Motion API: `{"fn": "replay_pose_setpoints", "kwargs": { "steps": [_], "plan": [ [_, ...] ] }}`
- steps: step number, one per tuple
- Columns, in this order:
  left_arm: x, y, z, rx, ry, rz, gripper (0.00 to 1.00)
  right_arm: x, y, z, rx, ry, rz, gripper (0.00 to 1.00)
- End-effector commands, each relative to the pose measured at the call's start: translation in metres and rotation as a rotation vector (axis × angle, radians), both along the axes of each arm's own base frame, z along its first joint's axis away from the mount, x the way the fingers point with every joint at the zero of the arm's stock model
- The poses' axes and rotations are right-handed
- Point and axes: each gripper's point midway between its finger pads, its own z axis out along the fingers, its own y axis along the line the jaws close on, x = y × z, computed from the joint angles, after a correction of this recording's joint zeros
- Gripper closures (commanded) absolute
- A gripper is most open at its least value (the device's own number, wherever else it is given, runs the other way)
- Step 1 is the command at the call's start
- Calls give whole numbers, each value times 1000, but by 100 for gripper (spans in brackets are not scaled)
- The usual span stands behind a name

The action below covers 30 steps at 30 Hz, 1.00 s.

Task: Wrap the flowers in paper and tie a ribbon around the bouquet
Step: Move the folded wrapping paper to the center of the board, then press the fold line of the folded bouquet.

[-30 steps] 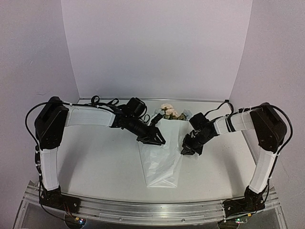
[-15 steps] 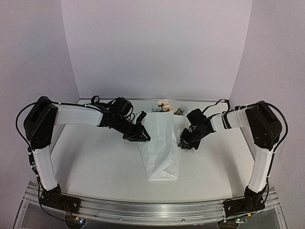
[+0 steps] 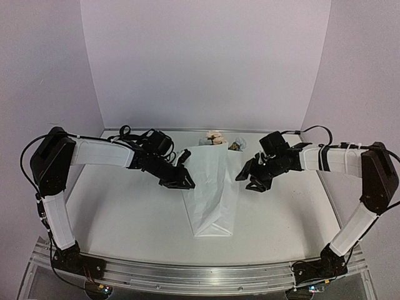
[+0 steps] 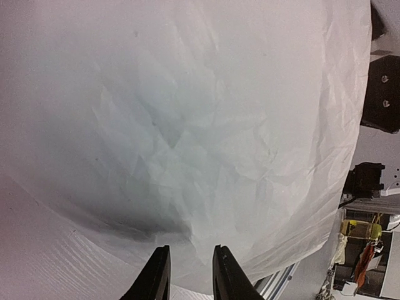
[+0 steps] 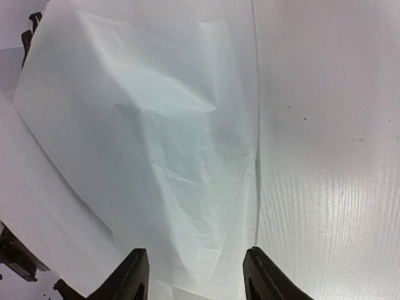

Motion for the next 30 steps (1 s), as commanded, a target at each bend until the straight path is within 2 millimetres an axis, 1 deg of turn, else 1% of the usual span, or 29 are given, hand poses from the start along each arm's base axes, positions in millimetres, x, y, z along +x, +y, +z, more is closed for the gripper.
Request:
{"fn": "replay_pose_setpoints", "kwargs": {
  "steps": [1, 3, 6, 12, 17, 22, 23, 26, 30],
  "plan": [
    [1, 2, 28, -35, -77, -3, 75, 9, 26, 34, 61, -57, 93, 43],
    [0, 2, 26, -34, -73, -4, 75, 13, 32, 39, 69, -69, 106, 40],
    [0, 1, 25, -37, -67, -5, 75, 15, 41, 48, 80, -92, 122, 39],
    [1, -2, 24, -41, -61, -11, 75, 6, 46, 64, 62, -162, 166, 38],
    [-1, -4, 24, -44, -60, -18, 75, 3, 47, 68, 46, -183, 184, 38],
    [-2, -5, 23, -43, -59, -21, 75, 4, 59, 70, 46, -177, 225, 40],
    [-2, -5, 23, -43, -59, -22, 75, 4, 63, 68, 46, -166, 232, 43],
    [-3, -6, 23, -43, -58, -27, 75, 7, 72, 63, 53, -136, 242, 56],
    [-7, -7, 24, -46, -56, -37, 75, 8, 76, 51, 50, -93, 243, 73]
  ]
}}
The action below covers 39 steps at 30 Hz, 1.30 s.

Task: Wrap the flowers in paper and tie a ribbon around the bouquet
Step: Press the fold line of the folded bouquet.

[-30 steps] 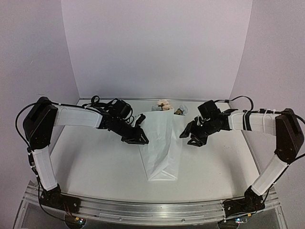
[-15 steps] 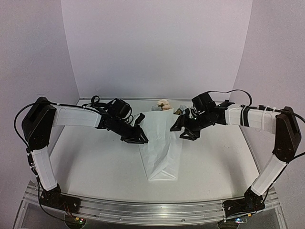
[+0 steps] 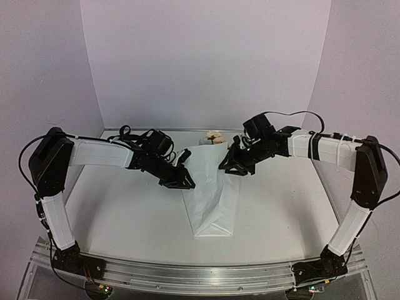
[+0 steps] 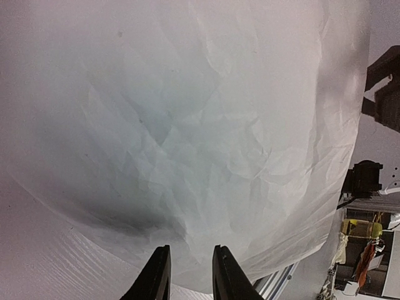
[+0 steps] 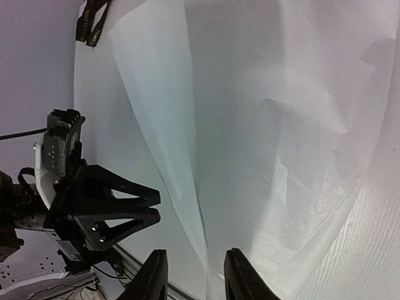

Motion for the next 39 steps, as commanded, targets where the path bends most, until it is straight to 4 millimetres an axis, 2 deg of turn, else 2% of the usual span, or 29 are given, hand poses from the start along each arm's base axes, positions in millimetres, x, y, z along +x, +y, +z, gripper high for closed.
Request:
{"fn": "replay_pose_setpoints", "kwargs": {
  "steps": [1, 4, 5, 10, 14, 18, 21, 25, 30, 39],
  "plan": [
    [-5, -6, 20, -41, -45, -36, 75, -2, 6, -16, -24, 49, 21, 79],
    [-11, -6, 18, -34, -40, -50, 75, -10, -5, -30, -70, 58, 23, 98],
    [-13, -6, 17, -31, -35, -55, 75, -13, -12, -35, -96, 53, 22, 100],
    [-41, -15, 5, -17, 0, -121, 75, -21, -51, -59, -222, 32, -5, 100],
    [-69, -28, -12, -5, 36, -181, 76, -21, -66, -79, -268, 63, -27, 100],
    [-86, -36, -23, -1, 62, -208, 76, -14, -66, -90, -273, 88, -30, 100],
    [-97, -40, -29, 1, 78, -223, 76, -6, -62, -91, -273, 88, -35, 100],
    [-107, -40, -46, 22, 108, -222, 77, 3, -62, -94, -278, 90, -50, 100],
    [-119, -43, -60, 45, 127, -236, 77, 4, -69, -99, -302, 92, -71, 100],
    [-137, -44, -89, 102, 159, -242, 79, -1, -69, -89, -286, 102, -75, 100]
  ]
}}
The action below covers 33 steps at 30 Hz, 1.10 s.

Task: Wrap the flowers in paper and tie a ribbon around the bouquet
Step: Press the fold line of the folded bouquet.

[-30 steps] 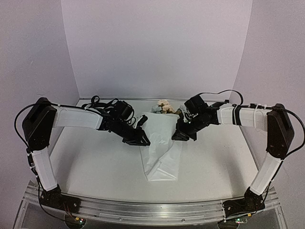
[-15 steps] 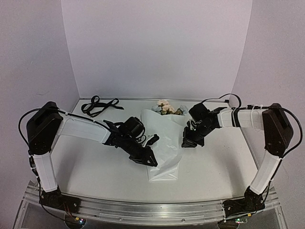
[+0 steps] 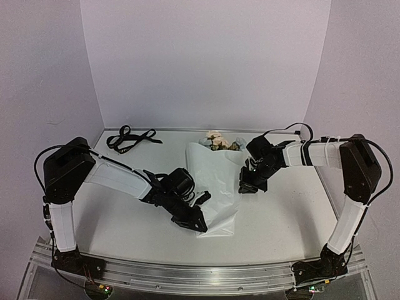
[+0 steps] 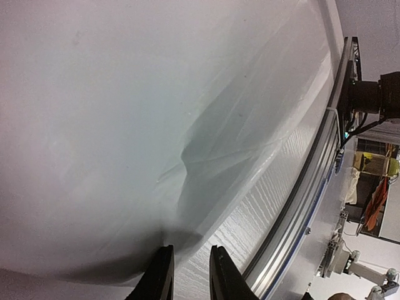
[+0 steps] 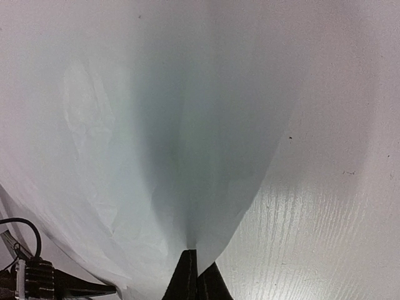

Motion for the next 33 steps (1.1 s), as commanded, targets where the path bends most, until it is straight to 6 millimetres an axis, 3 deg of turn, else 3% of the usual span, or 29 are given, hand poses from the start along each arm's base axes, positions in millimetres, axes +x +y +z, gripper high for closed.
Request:
{"fn": "replay_pose_setpoints", "kwargs": {
  "steps": [1, 7, 11, 14, 18, 22, 27, 33],
  "plan": [
    [-5, -3, -19, 35, -4, 6, 79, 6, 0, 18, 13, -26, -25, 100],
    [-13, -1, -21, 55, -10, 10, 79, -2, -3, 31, 27, -11, -36, 98],
    [-14, -1, -29, 64, -4, 12, 79, -12, 4, 46, 84, 21, -54, 74],
    [-13, -1, -28, 59, -11, 15, 79, -28, 12, 60, 143, 35, -78, 68],
    [-13, 0, -29, 60, -18, 15, 80, -48, 42, 68, 267, 51, -111, 77],
    [-12, 0, -30, 60, -22, 18, 82, -65, 63, 48, 327, 86, -197, 89],
    [-12, 0, -31, 59, -23, 18, 83, -91, 91, 28, 311, 57, -174, 91],
    [-11, 0, -30, 61, -31, 17, 84, -103, 94, -3, 255, 49, -211, 97]
  ]
}}
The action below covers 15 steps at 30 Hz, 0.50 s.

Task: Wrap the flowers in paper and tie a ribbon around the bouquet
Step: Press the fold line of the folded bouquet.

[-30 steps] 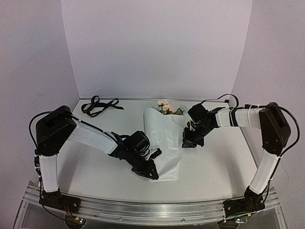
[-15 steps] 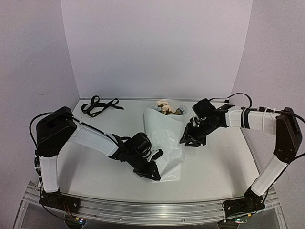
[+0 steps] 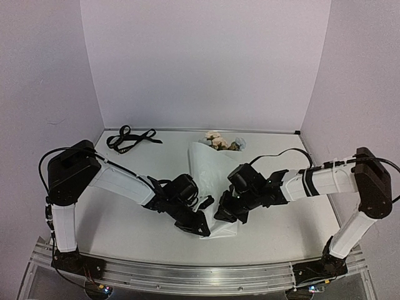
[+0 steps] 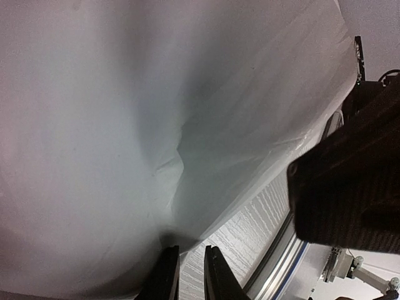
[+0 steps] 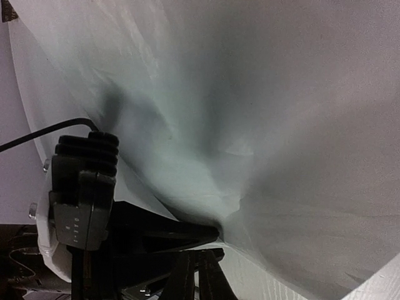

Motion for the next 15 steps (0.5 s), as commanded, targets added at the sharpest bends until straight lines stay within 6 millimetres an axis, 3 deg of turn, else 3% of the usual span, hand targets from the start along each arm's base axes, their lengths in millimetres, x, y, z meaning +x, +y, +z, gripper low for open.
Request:
{"fn": "replay_pose_setpoints", "kwargs": {
  "steps": [1, 5, 15],
  "plan": [
    [-2, 11, -21, 67, -16, 10, 84, 9, 0, -16, -9, -47, -108, 98],
    [-2, 12, -22, 69, -15, 10, 86, 5, -7, -33, -31, -33, -153, 99],
    [-4, 14, -27, 75, -10, 9, 88, -12, 6, -49, -8, -32, -168, 100]
  ]
}}
